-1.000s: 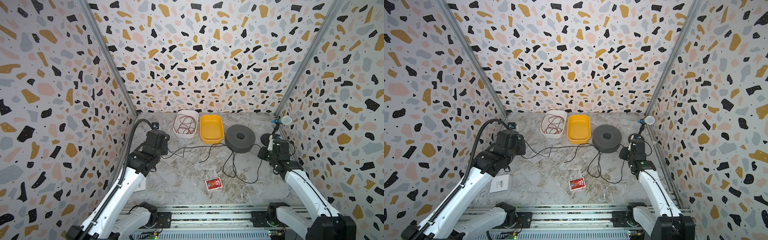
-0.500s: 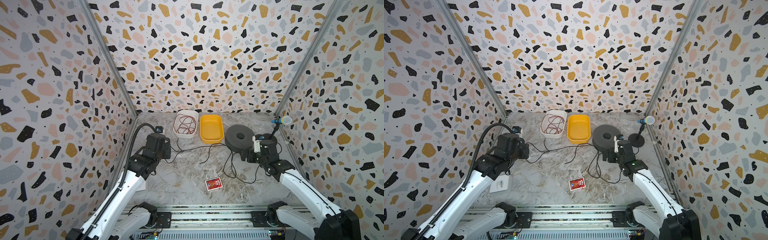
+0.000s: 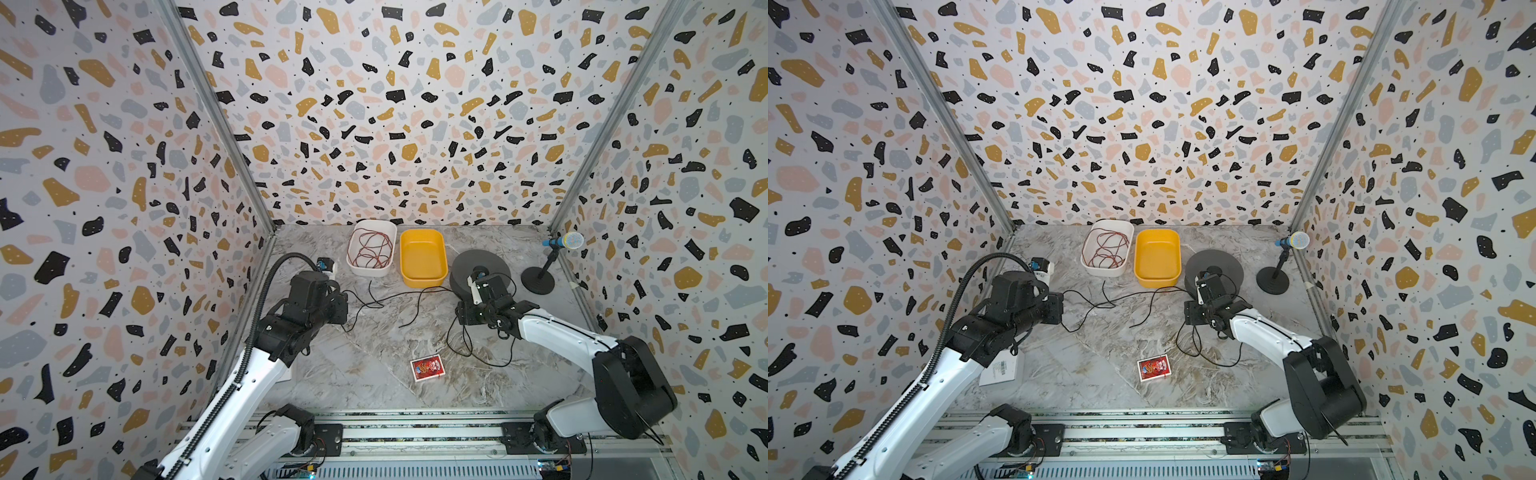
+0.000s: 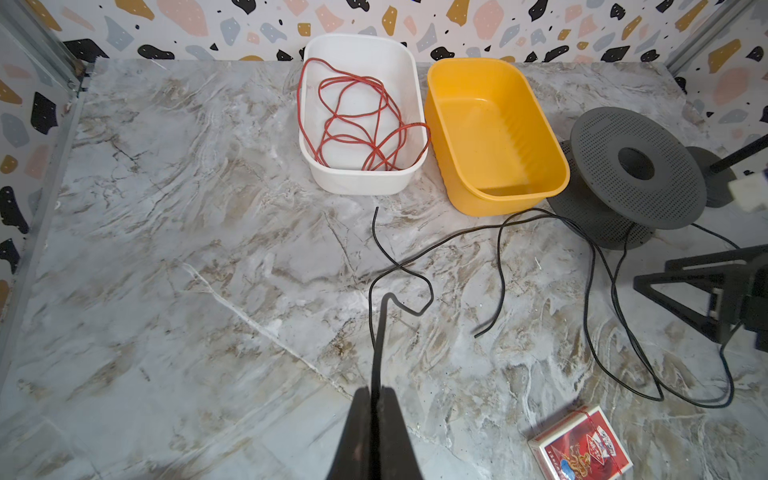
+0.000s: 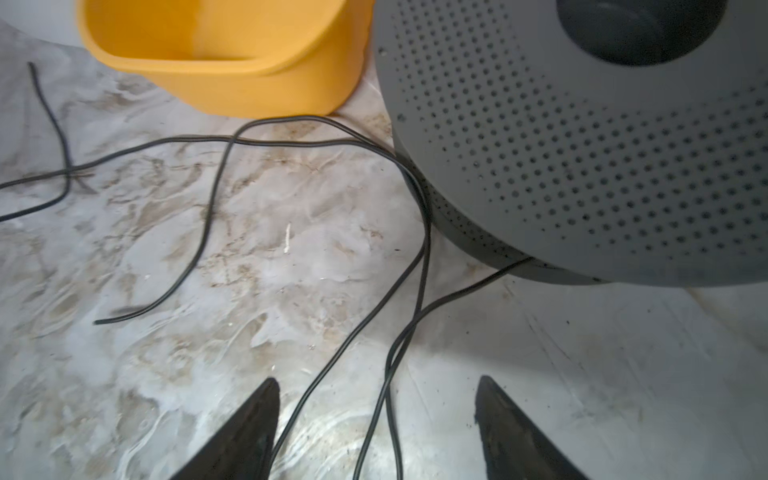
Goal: Wrap the cables
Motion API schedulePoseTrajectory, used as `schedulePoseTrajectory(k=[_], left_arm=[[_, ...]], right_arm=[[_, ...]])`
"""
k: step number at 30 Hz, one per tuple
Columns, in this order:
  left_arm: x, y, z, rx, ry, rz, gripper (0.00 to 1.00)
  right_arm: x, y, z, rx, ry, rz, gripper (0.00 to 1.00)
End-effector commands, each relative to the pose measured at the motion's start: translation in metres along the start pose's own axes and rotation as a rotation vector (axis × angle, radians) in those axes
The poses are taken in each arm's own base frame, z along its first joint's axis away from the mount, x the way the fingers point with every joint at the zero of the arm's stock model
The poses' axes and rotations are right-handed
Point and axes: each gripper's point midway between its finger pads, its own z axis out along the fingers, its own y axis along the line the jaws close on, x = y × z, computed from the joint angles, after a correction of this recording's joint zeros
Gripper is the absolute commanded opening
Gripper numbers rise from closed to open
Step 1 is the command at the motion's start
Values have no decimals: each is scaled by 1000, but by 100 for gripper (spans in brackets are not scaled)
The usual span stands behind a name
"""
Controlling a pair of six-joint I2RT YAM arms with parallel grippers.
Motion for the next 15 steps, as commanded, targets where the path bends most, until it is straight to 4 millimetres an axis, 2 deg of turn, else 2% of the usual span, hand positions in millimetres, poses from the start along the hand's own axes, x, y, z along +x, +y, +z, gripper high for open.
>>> schedulePoseTrajectory(k=[1,7,9,14,15], left_arm=[[-3,-6,-3,41,-25,-8,3],[-3,-9,-12,60,-38,-3,3],[-4,-10,-16,69,-44,-7,3],[-8,-15,-31,102,-60,-9,3],[-9,-16,-34,110,-65,-9,3]], right_arm=[[-18,3,8,38,-56,33,70],[-7,-1,41,118,-7,44,67],[-4,-4,48,139,-13,46,62],[8,-9,60,160,25,34,31],[10,-10,59,163,36,29,22]])
